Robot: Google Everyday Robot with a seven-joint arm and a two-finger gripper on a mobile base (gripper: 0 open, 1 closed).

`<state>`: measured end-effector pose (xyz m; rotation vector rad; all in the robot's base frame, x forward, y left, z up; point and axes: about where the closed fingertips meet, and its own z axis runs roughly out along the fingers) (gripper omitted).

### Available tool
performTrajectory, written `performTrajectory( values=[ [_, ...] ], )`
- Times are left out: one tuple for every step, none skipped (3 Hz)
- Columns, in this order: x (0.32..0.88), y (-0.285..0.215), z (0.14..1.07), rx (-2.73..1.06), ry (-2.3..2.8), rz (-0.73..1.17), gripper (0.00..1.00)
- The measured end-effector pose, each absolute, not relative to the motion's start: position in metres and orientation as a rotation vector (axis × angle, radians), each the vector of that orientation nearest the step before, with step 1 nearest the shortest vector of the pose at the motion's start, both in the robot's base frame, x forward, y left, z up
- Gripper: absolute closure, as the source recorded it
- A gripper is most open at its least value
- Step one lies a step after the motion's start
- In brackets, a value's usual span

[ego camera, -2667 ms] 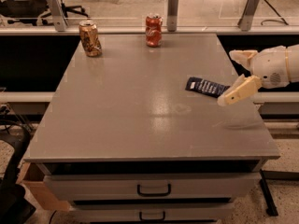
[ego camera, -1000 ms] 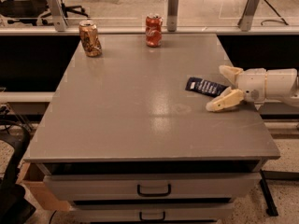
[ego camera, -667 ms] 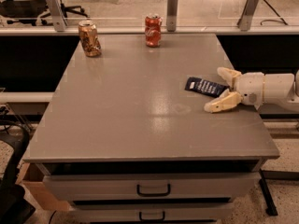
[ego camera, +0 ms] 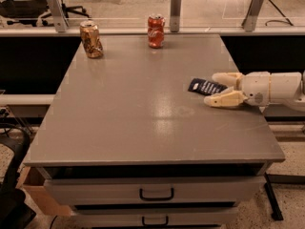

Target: Move rxbar blueberry near orange can

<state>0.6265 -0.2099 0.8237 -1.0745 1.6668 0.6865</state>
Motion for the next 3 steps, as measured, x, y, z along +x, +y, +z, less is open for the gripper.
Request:
performTrajectory(
  values=[
    [0.6266,-0.2097,0.8273,-1.075,1.667,0.687,0.96],
    [0.6266,-0.2097,0.8273,-1.075,1.667,0.687,1.0],
    [0.6266,-0.2096,0.8273,-1.075,1.667,0.687,1.0]
  ],
)
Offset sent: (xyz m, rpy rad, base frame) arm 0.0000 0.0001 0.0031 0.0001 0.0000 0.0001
